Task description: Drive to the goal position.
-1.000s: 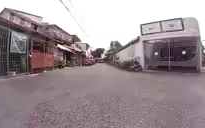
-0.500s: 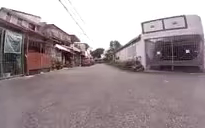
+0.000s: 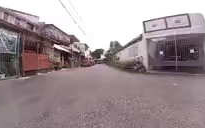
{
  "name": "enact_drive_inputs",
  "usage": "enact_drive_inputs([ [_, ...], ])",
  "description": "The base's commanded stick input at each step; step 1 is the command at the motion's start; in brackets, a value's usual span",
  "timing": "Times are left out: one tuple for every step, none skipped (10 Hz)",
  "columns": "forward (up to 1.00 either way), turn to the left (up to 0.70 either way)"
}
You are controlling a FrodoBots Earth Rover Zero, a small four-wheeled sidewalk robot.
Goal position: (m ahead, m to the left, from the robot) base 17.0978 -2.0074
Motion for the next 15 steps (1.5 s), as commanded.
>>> enact_drive_inputs([
  [0.7, -0.13],
  [0.7, 0.0],
  [0.7, 0.0],
  [0.7, 0.0],
  [0.7, 0.0],
  [0.7, 0.0],
  [0.7, 0.0],
  [0.7, 0.0],
  [0.7, 0.0],
  [0.7, 0.0],
  [0.7, 0.0],
  [0.7, 0.0],
  [0.7, 0.0],
  [0.7, 0.0],
  [0.7, 0.0],
])
